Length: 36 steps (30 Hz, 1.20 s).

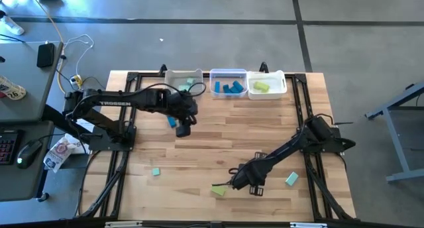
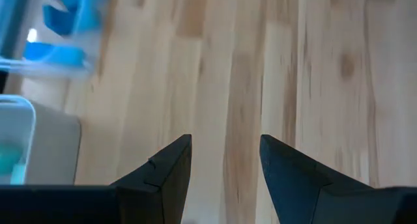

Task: Sort & place blocks by color
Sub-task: Put the green block into the white bin

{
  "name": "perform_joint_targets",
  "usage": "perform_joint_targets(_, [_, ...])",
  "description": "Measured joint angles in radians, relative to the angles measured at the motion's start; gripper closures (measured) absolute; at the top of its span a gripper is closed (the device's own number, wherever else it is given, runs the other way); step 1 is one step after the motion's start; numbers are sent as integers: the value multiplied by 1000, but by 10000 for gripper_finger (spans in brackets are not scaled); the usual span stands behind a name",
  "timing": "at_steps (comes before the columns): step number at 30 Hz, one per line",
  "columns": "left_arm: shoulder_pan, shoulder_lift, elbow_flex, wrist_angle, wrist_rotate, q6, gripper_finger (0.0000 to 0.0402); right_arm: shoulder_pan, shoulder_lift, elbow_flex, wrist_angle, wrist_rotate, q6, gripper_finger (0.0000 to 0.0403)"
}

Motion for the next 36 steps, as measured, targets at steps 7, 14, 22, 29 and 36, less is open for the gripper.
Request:
perform_joint_targets(7, [-32, 0, 0, -162, 3, 46, 234, -43, -2, 0, -11, 61, -4, 302])
perform_joint_targets(14, [-106, 0, 0, -254, 3, 48, 234, -121, -52, -2, -26, 248, -17, 302])
perform_joint_targets(22, [-226, 0, 0, -343, 3, -47, 234, -243, -156, -2, -79, 458, -59, 302])
perform_joint_targets(29, [-330, 0, 0, -368, 3, -155, 234, -381, -270, -1, -94, 610, -145, 302])
perform_joint_targets(36, [-426, 0, 0, -408, -2, -264, 234, -546, -364, -1, -93, 716, -251, 302])
